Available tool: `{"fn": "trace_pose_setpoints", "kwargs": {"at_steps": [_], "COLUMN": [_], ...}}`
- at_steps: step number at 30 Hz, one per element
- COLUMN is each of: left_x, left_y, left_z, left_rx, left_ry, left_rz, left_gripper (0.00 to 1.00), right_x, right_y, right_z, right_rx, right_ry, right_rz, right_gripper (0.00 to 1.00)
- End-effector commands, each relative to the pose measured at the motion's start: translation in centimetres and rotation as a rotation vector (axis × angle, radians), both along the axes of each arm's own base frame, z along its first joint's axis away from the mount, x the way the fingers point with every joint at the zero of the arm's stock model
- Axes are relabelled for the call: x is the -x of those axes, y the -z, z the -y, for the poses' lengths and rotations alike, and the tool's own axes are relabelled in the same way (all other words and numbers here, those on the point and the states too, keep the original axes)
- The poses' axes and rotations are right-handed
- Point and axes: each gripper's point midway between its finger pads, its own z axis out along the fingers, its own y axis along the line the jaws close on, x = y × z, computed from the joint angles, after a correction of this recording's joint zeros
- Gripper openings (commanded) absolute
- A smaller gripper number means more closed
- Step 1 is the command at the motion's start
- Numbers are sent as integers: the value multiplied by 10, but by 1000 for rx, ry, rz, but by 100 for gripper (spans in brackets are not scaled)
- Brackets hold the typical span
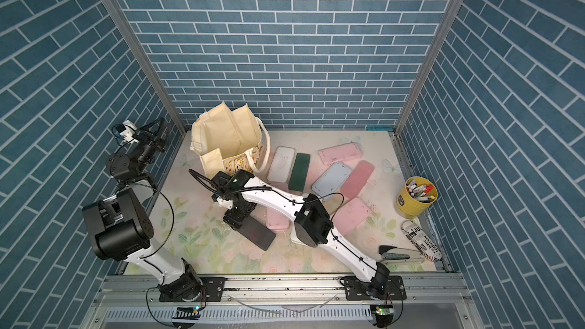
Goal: Take out the pencil case from the canvas bag
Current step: Place the canvas bag at the center of the board.
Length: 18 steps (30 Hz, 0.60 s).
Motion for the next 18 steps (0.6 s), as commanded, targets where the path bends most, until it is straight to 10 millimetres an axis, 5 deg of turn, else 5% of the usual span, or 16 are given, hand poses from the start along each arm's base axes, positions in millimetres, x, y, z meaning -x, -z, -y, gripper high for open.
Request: {"fn": "trace_pose_setpoints", "kwargs": {"at_steps": [1, 9, 14, 18], "left_x": [9, 12, 21, 39], "left_y": [-14, -19, -31, -35], "left_z": [5, 7, 13, 15], "left_rx": [-48, -61, -158, -411], "left_ry": [-2, -2, -50, -218], "left_rz": [55, 68, 69, -33], "left_gripper": [50, 50, 49, 49], "right_x": [6, 5, 7, -6], "right_y": [-42, -61, -127, -202], "right_z": [0, 2, 8, 31], "right_rx": [-83, -110, -258, -458], "right_ry": [-31, -23, -65, -38], "right_rz": [14, 35, 107, 254], "right_gripper": [78, 79, 75, 74]}}
